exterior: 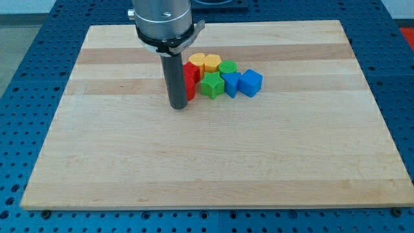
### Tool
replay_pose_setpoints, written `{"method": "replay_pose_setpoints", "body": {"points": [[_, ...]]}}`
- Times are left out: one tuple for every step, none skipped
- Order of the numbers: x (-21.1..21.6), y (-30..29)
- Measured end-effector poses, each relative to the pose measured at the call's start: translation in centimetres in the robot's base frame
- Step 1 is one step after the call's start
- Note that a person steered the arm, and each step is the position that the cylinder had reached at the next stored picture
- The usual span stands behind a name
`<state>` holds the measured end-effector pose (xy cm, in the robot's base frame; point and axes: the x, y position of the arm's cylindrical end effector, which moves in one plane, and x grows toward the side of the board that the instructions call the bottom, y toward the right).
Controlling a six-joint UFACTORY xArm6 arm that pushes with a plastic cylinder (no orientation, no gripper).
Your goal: Slide the red star to the top left
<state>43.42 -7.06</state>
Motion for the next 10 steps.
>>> {"method": "replay_pose_setpoints", "body": {"points": [[0.1, 0.0], [0.7, 1.3], [0.0, 2.3], [-2.9, 2.3], [-5.3, 2.4], [-7.8, 1.8], [-8.6, -0.3], [-10.0, -1.8], [-12.4, -3.0], [-13.8, -4.9]]}}
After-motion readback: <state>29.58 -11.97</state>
